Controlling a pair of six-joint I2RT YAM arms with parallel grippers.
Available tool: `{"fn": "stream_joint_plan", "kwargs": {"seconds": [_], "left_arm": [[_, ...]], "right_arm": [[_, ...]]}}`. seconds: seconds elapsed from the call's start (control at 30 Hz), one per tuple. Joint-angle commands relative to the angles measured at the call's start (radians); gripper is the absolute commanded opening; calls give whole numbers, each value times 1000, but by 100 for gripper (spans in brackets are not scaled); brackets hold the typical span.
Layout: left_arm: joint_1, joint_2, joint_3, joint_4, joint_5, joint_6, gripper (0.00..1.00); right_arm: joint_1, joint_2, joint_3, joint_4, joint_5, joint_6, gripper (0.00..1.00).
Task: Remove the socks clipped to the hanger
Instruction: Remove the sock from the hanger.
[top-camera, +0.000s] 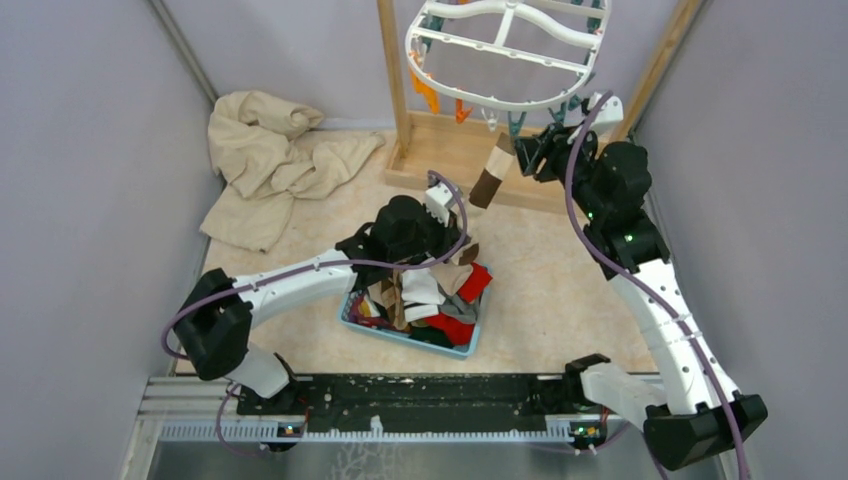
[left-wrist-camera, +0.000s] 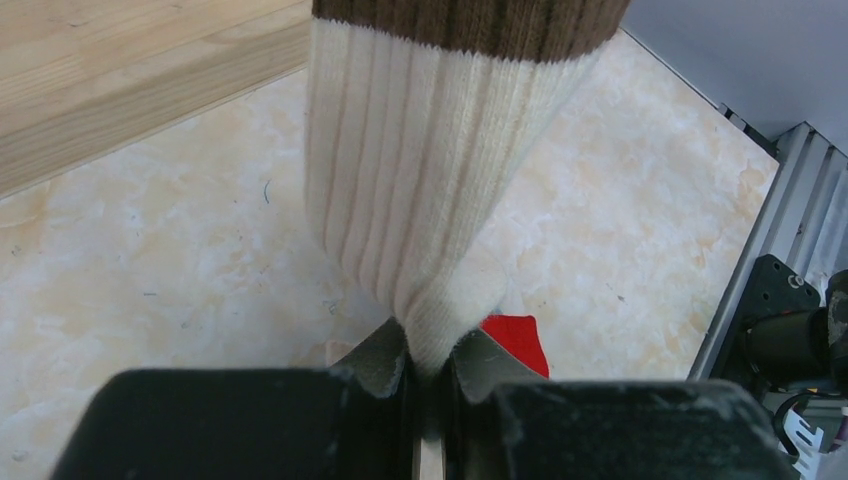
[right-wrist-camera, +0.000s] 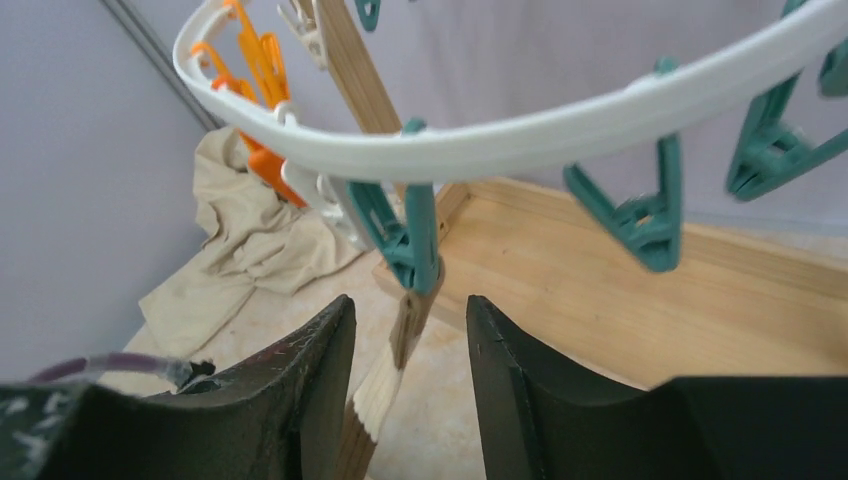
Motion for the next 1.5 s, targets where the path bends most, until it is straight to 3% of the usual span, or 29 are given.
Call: {"fn": "stream_joint_plan", "kwargs": {"seconds": [0.0,0.3,0.47,1.1,1.47], "left_arm": [[5,23,39,44,19,-15,11],[4,55,47,66,34,-25,11],[4,77,54,79,42,-29,10],[5,75,44,91,58,-33,10],[5,67,35,96,64,-37,10]], "right_arm": [[18,43,133,8,81,-27,43],[105,134,254,-43,199,-90,41],[162,141,261,-54,248,-119,49],[185,221,293,-25,242,-160,56],[259,272,341,-26,381,-218,56]]}}
